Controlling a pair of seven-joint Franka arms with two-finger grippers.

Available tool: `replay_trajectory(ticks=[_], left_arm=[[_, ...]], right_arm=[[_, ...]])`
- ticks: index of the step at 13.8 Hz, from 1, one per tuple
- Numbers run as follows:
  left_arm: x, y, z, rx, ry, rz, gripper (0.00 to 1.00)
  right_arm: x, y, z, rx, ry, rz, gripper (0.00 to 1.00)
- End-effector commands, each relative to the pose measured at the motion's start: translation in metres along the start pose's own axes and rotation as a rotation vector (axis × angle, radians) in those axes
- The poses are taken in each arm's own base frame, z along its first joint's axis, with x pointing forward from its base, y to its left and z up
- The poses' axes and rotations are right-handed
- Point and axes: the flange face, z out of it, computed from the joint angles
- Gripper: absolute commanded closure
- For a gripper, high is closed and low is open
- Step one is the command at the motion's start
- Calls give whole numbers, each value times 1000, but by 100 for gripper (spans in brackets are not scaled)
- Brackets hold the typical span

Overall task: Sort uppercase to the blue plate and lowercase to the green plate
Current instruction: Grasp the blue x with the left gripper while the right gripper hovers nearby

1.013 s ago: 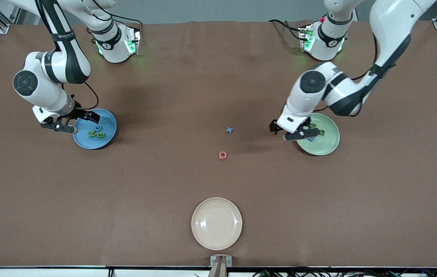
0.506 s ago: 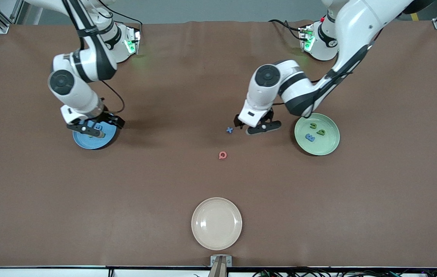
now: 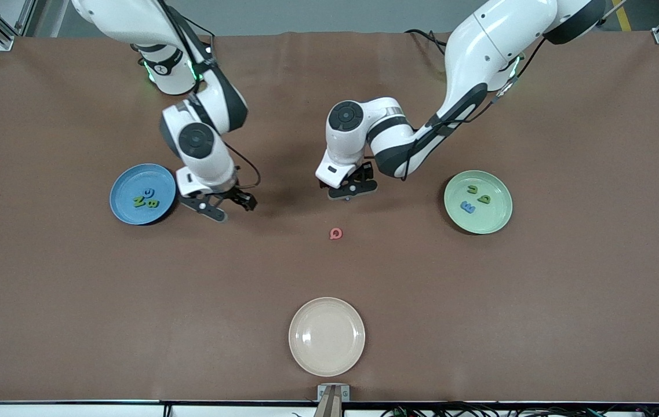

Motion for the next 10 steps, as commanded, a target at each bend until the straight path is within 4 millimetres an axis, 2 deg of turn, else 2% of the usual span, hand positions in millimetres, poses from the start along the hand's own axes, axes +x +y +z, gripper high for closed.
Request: replay_trajectory(ticks=[1, 3, 4, 7, 10], left_arm=[[2, 4, 12, 15, -13, 4, 27], [2, 3, 17, 15, -12, 6, 34], [6, 2, 20, 8, -2, 2, 37], [12, -1, 35, 16, 34, 7, 38], [14, -1, 37, 4, 35, 5, 45]], right_arm=[[11, -63, 17, 41, -11, 69, 0], [-6, -109, 21, 92, -24, 54, 0], [-12, -122, 21, 107, -22, 46, 0], [-29, -147, 16, 137, -11, 19, 0], [-45, -162, 20, 148, -2, 6, 0]])
